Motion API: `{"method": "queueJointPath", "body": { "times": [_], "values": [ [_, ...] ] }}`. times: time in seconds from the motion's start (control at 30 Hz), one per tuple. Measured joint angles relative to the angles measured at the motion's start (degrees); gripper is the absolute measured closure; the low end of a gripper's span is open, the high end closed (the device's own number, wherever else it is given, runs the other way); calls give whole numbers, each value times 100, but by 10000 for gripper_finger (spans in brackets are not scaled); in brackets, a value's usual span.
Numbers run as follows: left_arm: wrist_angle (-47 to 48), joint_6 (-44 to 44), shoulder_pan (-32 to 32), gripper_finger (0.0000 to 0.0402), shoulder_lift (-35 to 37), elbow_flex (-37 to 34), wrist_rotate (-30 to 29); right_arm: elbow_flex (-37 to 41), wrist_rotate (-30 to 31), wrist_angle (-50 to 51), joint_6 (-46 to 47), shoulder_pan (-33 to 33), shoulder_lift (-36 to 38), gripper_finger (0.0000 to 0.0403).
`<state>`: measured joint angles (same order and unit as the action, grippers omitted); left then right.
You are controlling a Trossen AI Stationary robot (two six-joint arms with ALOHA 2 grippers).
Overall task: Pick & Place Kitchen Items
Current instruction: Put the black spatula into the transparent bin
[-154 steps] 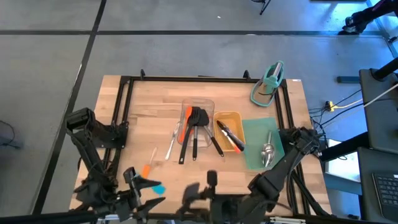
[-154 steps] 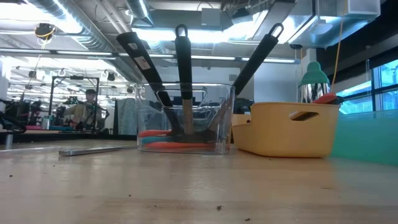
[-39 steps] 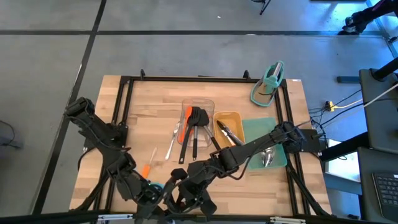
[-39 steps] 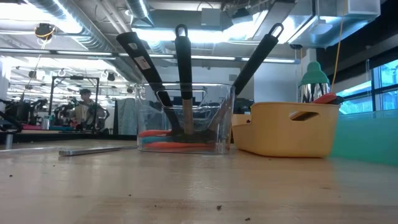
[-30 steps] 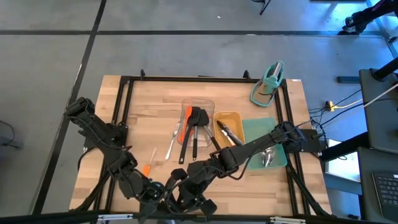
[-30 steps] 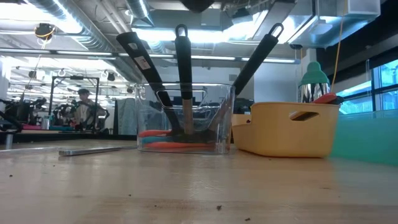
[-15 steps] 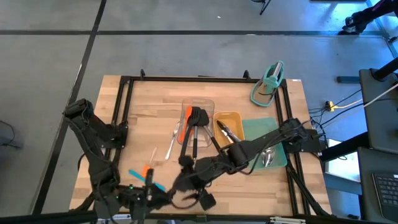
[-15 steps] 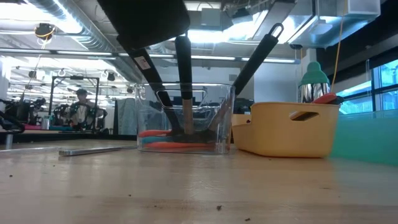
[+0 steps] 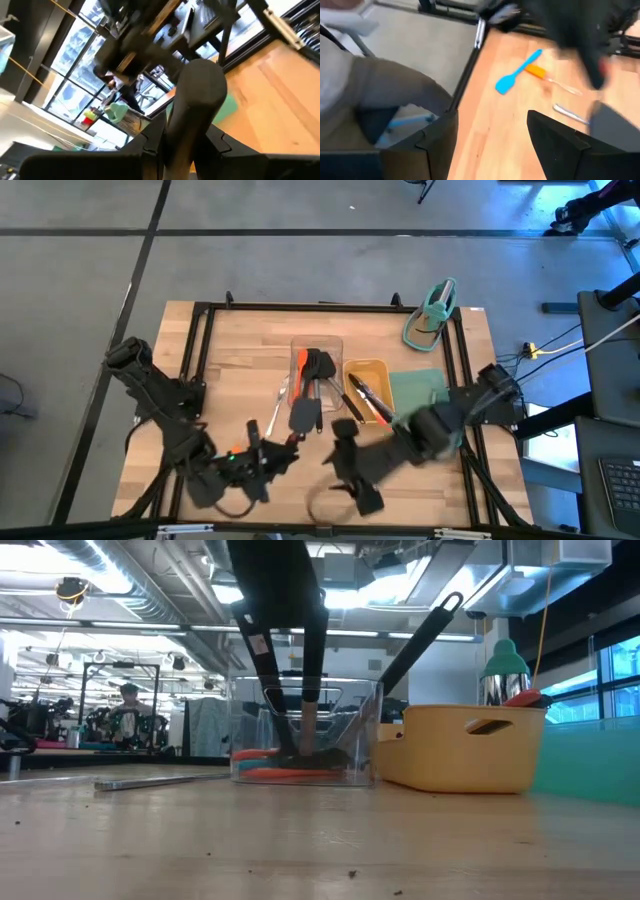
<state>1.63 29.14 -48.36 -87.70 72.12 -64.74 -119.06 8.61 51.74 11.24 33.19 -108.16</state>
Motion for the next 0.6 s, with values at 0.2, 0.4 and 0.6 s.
{"method": "queueJointPath", "body": {
  "times": [0.2, 0.4, 0.6],
  "values": [
    [124, 184, 713, 342, 2, 7, 169, 182, 1787, 148, 305, 851, 4, 162],
    [455, -53, 1503, 342, 2, 5, 810, 1023, 3243, -292, 638, 1622, 1, 162],
    [-100, 88, 2304, 342, 11, -471, 1214, 2442, 2668, -2235, 194, 1610, 27, 162]
  ]
}}
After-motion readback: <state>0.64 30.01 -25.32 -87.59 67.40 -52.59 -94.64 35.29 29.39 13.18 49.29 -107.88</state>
